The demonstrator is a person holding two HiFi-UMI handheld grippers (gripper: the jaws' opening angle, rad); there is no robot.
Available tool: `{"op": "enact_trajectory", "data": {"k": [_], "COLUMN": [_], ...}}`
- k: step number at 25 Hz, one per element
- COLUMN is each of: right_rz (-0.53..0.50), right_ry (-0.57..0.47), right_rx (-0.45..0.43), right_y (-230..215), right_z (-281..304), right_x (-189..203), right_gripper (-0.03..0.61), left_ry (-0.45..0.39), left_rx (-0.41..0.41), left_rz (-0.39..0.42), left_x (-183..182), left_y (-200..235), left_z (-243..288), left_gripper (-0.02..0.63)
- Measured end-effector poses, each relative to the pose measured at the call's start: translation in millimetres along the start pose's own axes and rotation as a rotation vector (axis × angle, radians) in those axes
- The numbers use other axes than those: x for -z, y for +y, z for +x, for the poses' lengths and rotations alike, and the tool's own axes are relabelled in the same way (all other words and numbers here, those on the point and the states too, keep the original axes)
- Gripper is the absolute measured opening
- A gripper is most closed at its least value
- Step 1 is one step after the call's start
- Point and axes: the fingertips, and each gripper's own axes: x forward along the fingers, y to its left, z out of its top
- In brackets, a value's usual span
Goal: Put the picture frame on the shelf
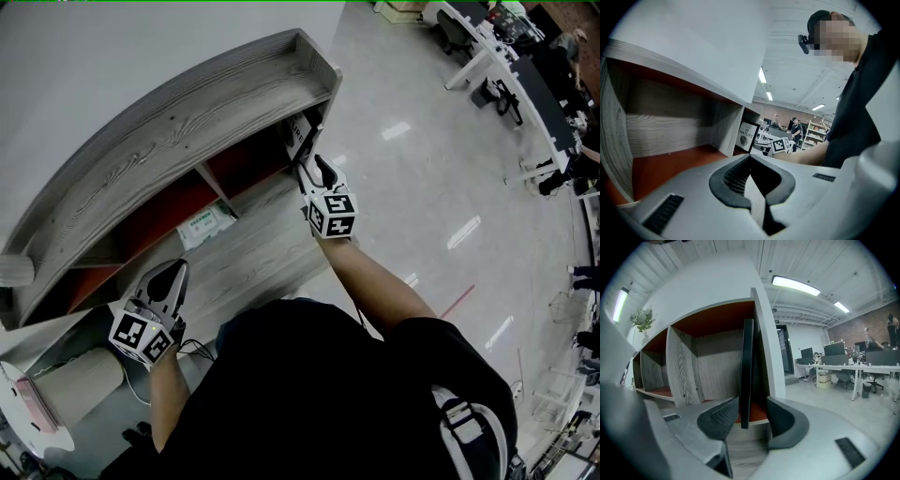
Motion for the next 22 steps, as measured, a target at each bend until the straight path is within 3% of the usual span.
{"op": "enact_trajectory", "data": {"k": [22], "right_rz": [-0.126], "right_ry": [-0.015], "right_rx": [-0.104], "right_y": [17], "right_z": [-46], "right_x": [-16], "right_gripper": [0.178], "left_ry": [-0.017], "left_rx": [-0.001], "left_rz": [0.027], "left_x": [-7], "left_y": [-16], "left_z": [-2], "left_gripper": [0.020]}}
